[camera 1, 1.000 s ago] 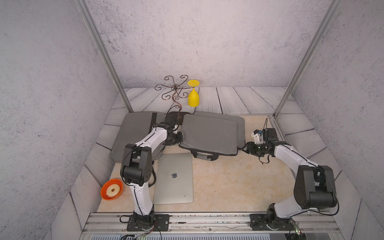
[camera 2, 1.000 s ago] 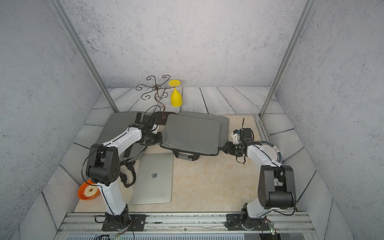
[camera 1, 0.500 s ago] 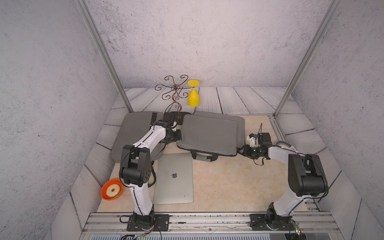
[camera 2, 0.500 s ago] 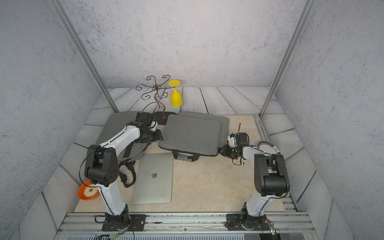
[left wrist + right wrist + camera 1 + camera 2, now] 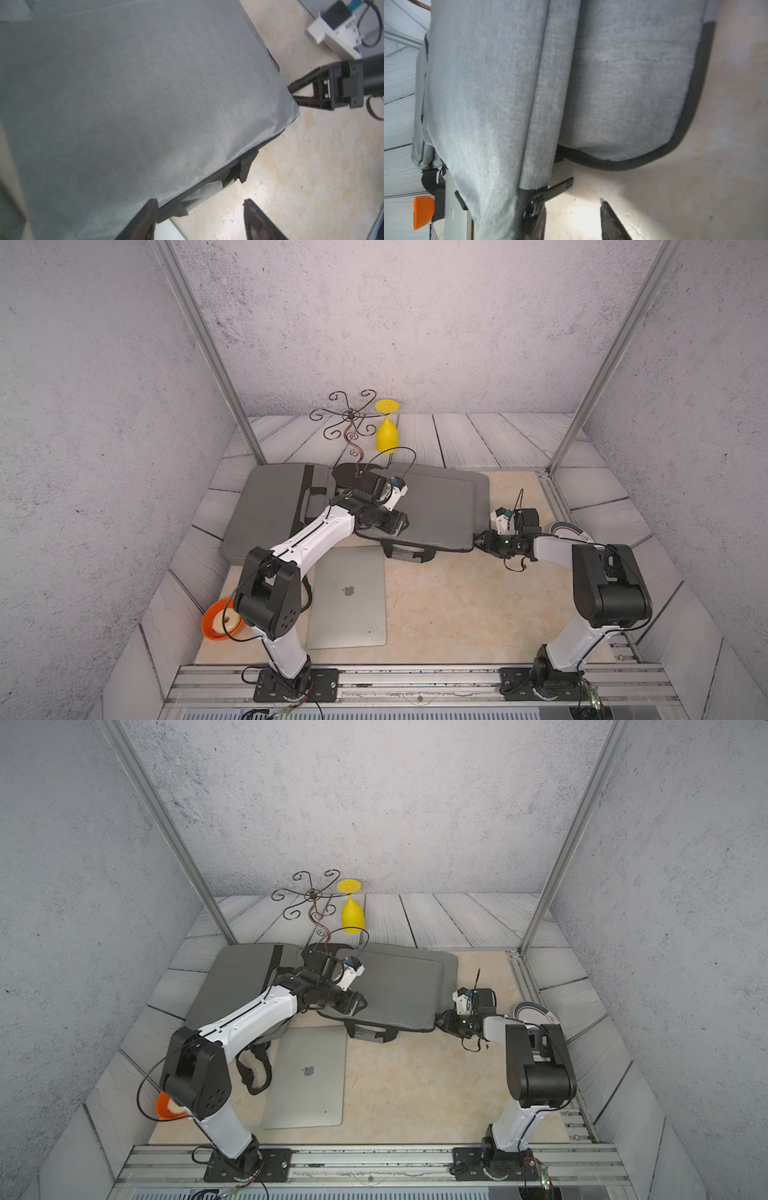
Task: Open the zippered laptop bag and take out the laptop
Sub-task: Place the zippered laptop bag in the zippered laptop bag, then unzip the zipper on the zippered laptop bag.
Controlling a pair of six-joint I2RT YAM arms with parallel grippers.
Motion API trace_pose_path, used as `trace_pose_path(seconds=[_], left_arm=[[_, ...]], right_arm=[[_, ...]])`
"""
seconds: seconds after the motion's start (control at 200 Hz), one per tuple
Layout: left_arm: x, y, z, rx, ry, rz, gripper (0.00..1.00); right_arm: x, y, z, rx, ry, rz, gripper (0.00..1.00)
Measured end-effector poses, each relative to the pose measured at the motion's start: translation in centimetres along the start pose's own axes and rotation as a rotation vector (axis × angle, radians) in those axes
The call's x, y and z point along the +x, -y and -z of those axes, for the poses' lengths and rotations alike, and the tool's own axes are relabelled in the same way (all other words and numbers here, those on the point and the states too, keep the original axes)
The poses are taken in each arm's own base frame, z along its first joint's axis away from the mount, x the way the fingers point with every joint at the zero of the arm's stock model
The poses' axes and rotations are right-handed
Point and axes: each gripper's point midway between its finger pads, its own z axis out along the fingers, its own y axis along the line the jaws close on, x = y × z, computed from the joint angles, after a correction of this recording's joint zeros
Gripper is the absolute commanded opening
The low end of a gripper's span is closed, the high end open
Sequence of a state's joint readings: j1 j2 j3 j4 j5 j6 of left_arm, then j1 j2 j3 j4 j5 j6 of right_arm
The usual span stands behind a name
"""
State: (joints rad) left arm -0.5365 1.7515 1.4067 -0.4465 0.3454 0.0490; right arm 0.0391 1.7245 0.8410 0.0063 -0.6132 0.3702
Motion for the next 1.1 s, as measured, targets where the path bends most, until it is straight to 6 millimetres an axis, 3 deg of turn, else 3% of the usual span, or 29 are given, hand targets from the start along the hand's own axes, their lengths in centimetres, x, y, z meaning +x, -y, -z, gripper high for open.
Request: trace_pose_path(seconds=[0.23, 0.55, 0.776, 0.946, 1.101], left_arm=[[0.9, 3.2, -3.8, 0.095, -0.021, -0.218, 0.69], [4.2, 6.7, -9.3, 0.128, -0.11, -0.526, 0.73], [4.3, 6.0, -11.3, 0.05, -0.122, -0.654, 0.71], [3.2, 5.0, -12.2, -0.041, -0.119, -0.739, 0.63], [3.2, 4.7, -12.8, -0.129, -0.144, -0.822, 0.39]], right_arm=[[1.1, -1.2, -0.6, -0.054, -0.019, 0.013, 0.43], [1.6, -1.8, -0.8, -0.07, -0.031, 0.018, 0.43], [2.0, -1.7, -0.8, -0.065, -0.045, 0.008, 0.42], [2.3, -1.6, -0.8, -0.065, -0.058, 0.0, 0.42], [2.5, -1.7, -0.8, -0.067, -0.069, -0.005, 0.42]])
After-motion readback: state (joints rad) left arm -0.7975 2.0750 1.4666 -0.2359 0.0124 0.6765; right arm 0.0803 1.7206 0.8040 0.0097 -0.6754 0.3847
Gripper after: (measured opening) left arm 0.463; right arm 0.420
